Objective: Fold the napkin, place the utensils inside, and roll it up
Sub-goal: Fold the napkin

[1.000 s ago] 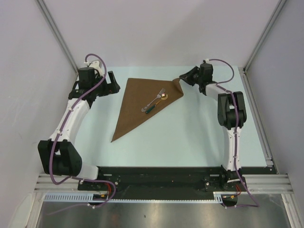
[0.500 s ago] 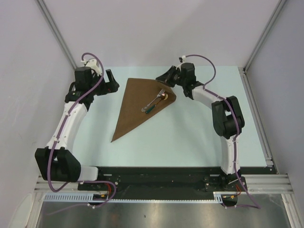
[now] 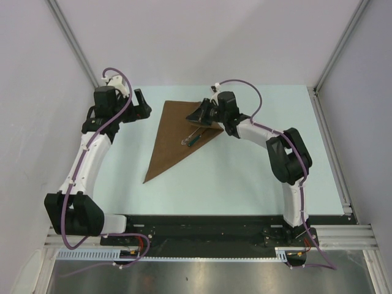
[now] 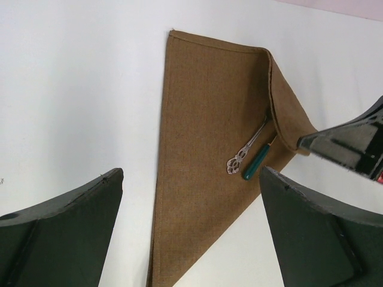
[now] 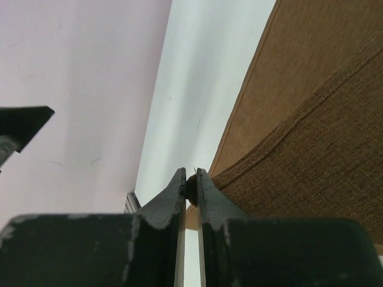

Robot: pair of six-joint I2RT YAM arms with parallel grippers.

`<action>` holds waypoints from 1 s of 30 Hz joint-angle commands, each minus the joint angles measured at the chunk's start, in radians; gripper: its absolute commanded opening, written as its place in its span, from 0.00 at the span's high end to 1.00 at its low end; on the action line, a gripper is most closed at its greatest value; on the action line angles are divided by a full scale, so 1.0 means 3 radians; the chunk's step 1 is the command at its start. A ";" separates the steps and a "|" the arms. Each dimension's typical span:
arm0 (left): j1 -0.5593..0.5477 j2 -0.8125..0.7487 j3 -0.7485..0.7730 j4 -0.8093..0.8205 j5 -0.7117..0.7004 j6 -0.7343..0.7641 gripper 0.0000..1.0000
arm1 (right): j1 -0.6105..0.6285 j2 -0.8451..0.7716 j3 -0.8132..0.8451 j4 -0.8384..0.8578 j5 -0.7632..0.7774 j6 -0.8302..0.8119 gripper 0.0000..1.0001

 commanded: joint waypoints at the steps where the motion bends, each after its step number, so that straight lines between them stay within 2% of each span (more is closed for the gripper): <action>1: 0.0019 -0.0107 0.0070 0.0111 0.0045 0.0051 0.00 | 0.0097 -0.0298 -0.0126 -0.0034 -0.0022 -0.0140 1.00; 9: 0.0024 -0.0092 0.0070 0.0121 0.0061 0.0036 0.00 | 0.0138 -0.0293 -0.0387 -0.0075 0.0029 -0.0273 1.00; 19: 0.0024 -0.0067 0.0065 0.0121 0.0061 0.0031 0.00 | 0.0235 0.0126 -0.0280 0.0058 0.0039 -0.0278 1.00; 30: 0.0024 -0.0046 0.0060 0.0121 0.0076 0.0026 0.00 | 0.0337 0.0331 -0.0305 0.0098 0.0080 -0.0288 1.00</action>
